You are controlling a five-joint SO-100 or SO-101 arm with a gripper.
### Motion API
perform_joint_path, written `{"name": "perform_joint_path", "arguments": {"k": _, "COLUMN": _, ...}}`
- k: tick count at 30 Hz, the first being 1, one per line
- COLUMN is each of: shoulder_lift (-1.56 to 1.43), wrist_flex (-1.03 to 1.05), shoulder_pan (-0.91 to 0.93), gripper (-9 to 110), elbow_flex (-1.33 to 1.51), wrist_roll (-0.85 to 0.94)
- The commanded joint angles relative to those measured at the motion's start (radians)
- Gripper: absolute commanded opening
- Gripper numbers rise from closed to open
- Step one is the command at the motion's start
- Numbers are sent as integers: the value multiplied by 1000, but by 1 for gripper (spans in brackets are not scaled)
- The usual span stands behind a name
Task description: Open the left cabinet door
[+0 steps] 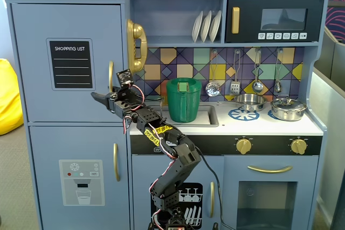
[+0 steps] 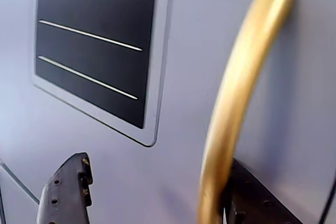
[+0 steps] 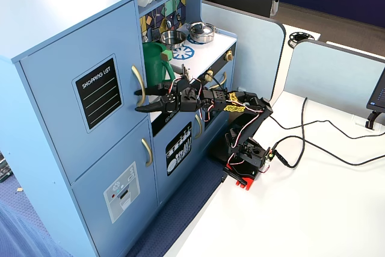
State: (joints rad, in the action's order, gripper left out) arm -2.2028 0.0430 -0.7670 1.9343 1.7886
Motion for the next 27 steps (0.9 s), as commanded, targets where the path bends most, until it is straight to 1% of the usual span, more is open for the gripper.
{"name": "perform_joint_path", "arguments": {"k": 1, "shoulder_lift": -14, "wrist_flex": -34, "shoulder_pan": -117, "gripper": 18, "elbow_flex": -74, "wrist_roll": 126}}
{"name": "perform_joint_path", "arguments": {"k": 4, "shoulder_lift": -52, "wrist_flex": -14, "shoulder_pan": -224, "gripper": 16, "elbow_flex": -54, "wrist_roll": 227}}
{"name": "perform_joint_path", "arguments": {"k": 7, "shoulder_lift": -98, "wrist_flex": 12, "shoulder_pan": -276, "gripper": 16, "elbow_flex": -28, "wrist_roll": 275}}
{"name": "perform_joint_path", "arguments": {"k": 15, "shoulder_lift": -256, "wrist_flex": 44, "shoulder_pan": -265, "gripper": 15, "elbow_flex": 54, "wrist_roll": 311}}
{"name": "perform_joint_path", "arguments": {"k": 21, "shoulder_lift": -465, "wrist_flex": 173, "shoulder_pan": -144, "gripper": 14, "elbow_flex": 140, "wrist_roll": 291}}
{"name": "perform_joint_path", "arguments": {"k": 27, "shoulder_lift": -609, "wrist_flex": 307, "shoulder_pan": 49, "gripper": 14, "elbow_flex": 161, "wrist_roll": 210}}
